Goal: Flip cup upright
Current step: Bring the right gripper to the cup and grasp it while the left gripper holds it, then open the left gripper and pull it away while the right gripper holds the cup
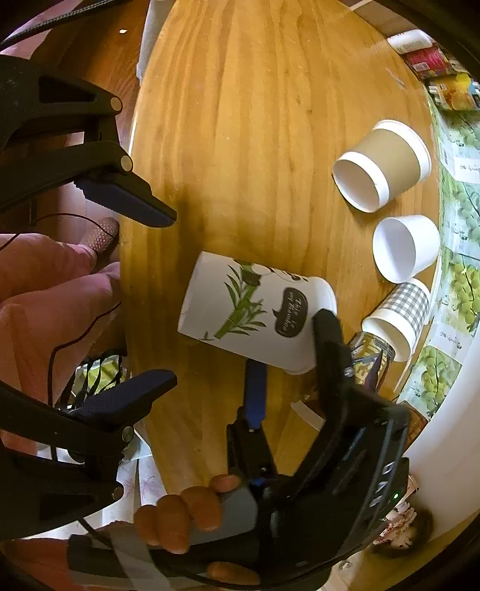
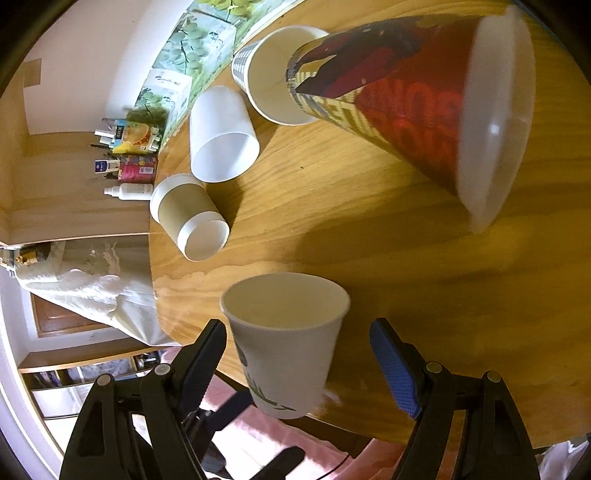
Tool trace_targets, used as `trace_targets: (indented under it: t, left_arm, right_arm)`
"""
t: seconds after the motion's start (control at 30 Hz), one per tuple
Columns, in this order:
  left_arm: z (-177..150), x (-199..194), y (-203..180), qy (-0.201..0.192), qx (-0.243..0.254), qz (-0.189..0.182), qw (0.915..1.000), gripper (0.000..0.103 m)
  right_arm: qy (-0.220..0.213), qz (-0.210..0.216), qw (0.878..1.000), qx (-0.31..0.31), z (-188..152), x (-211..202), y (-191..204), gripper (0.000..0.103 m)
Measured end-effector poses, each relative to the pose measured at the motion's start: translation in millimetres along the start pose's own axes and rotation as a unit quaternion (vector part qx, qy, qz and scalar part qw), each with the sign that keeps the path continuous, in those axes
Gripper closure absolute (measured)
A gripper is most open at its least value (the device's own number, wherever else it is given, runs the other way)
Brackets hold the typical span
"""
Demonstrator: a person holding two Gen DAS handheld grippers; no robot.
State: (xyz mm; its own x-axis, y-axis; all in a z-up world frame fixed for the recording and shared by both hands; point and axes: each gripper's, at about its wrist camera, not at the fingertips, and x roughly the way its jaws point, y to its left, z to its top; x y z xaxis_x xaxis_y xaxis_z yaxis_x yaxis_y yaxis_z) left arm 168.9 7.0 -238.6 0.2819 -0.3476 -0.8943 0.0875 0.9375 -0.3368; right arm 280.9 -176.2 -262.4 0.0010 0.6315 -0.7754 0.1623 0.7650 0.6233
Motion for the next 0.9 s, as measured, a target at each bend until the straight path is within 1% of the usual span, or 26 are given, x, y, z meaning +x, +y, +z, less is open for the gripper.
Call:
trace_targets:
  t: [0.1, 0.23, 0.3, 0.37, 0.43, 0.67, 0.73, 0.9]
  left_arm:
    - [-5.4, -3.5, 6.0, 0.003, -0.006, 0.001, 1.0, 0.021]
    - [-8.8, -7.0, 11.8, 0.004, -0.012, 0.005, 0.9999, 0.021]
    - [-10.8, -8.8, 15.1, 0.004, -0.015, 0.009, 0.9998, 0.021]
    - [-10.0, -8.1, 15.1, 0.006, -0.017, 0.013, 0.9998, 0.021]
    - [-10.8, -8.7, 16.4, 0.007, -0.02, 0.016, 0.9996, 0.021]
    - [-15.3, -10.4, 20.5, 0.006, -0.024, 0.024, 0.9994, 0.021]
    - [-15.6, -9.0, 16.3, 0.005, -0.023, 0.027, 0.9994, 0.021]
    - [-16.9, -8.0, 12.3, 0.004, -0.017, 0.03, 0.9994, 0.021]
  right_arm:
    - [0.006, 0.011, 1.0, 0.004, 3.0, 5.4, 3.0, 0.022]
    - [0.011, 0.01, 1.0, 0.003, 5.8, 11.8, 7.0, 0.022]
    - [0.012, 0.006, 1.0, -0.006, 6.5, 15.1, 10.1, 0.025]
    - [0.016, 0.002, 1.0, -0.014, 7.6, 19.3, 13.3, 0.032]
    - [0.018, 0.001, 1.0, -0.019, 7.6, 21.8, 14.9, 0.033]
    - [0.013, -0.003, 0.999, -0.041, 6.1, 23.1, 18.9, 0.036]
    - [0.01, -0.002, 0.999, -0.046, 4.9, 22.4, 19.5, 0.036]
    - [-0.012, 0.0, 0.998, -0.06, 0.9, 15.6, 20.9, 0.037]
